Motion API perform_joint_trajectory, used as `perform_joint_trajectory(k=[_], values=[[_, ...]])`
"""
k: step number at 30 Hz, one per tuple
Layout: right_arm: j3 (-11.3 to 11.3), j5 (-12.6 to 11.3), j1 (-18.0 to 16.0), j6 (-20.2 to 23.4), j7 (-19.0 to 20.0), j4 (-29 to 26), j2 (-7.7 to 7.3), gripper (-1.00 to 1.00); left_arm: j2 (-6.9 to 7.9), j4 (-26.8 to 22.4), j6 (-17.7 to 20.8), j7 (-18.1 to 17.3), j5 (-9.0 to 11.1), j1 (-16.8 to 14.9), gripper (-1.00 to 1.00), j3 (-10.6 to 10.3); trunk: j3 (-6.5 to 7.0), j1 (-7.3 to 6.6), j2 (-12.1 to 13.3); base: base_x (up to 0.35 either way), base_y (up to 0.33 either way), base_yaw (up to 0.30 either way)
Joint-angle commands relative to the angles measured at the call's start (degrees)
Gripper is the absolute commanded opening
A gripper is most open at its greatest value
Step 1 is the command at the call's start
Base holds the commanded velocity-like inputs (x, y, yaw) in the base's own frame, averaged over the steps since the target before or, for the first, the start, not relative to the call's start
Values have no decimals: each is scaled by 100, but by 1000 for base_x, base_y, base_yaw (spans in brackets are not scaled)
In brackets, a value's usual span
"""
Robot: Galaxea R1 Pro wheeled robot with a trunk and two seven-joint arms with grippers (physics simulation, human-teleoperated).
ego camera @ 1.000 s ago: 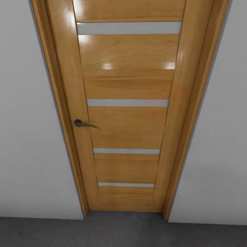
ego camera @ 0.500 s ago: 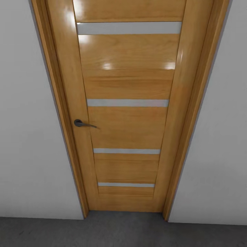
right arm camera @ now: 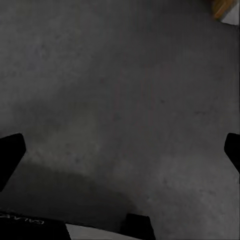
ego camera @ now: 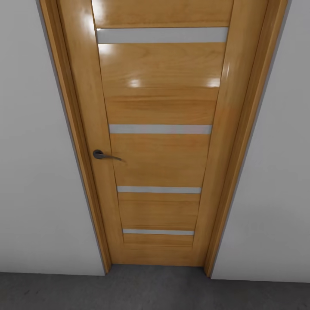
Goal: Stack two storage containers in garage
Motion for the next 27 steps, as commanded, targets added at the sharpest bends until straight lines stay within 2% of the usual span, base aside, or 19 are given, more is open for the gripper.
perform_joint_trajectory(k=[1,2,3,5,6,7,8,9,15,18,22,25,27], values=[[1,79,-100,205,-7,-320,123,100,-2,-8,-3,4,7,1,100,23,-6,0,-3,0,0,0],[3,86,-170,304,-9,-442,193,100,-2,-8,-3,4,6,1,100,23,-6,0,-3,0,0,0],[6,97,-344,534,-12,-629,341,100,-5,-8,-3,4,4,1,100,20,-6,0,-3,0,0,0],[9,100,-664,926,-22,-792,544,100,-11,-8,-4,4,-6,1,100,15,-6,0,-3,0,0,0],[9,98,-779,1062,-27,-828,600,100,-12,-8,-6,4,-10,1,100,13,-6,0,-3,0,0,0],[14,92,-1041,1343,-31,-891,699,100,-15,-8,-8,4,-19,1,100,7,-6,0,-3,0,0,0],[17,89,-1158,1461,-32,-916,725,100,-16,-8,-9,4,-22,1,100,5,-6,0,-3,0,0,0],[35,58,-2470,2271,12,-1011,725,100,-26,-8,-4,4,-47,1,100,-34,-6,0,-3,0,0,0],[30,17,-3677,2626,3,-997,725,100,-28,-8,-3,-3,-67,1,100,-61,-6,0,-3,0,0,0],[28,8,-4091,2654,-20,-954,725,100,-28,-8,-3,-4,-68,1,100,-63,-6,0,-3,0,0,0],[30,7,-4485,2621,-45,-886,725,100,-25,-8,-3,-4,-69,1,100,-64,-6,0,-3,0,0,0],[72,24,-4610,2599,-54,-864,725,100,-21,-9,-3,-5,-69,1,100,-64,-6,0,-3,0,0,0],[233,55,-4655,2595,-59,-869,725,100,-20,-9,-3,-5,-75,1,100,-64,-6,0,-3,0,0,0]])
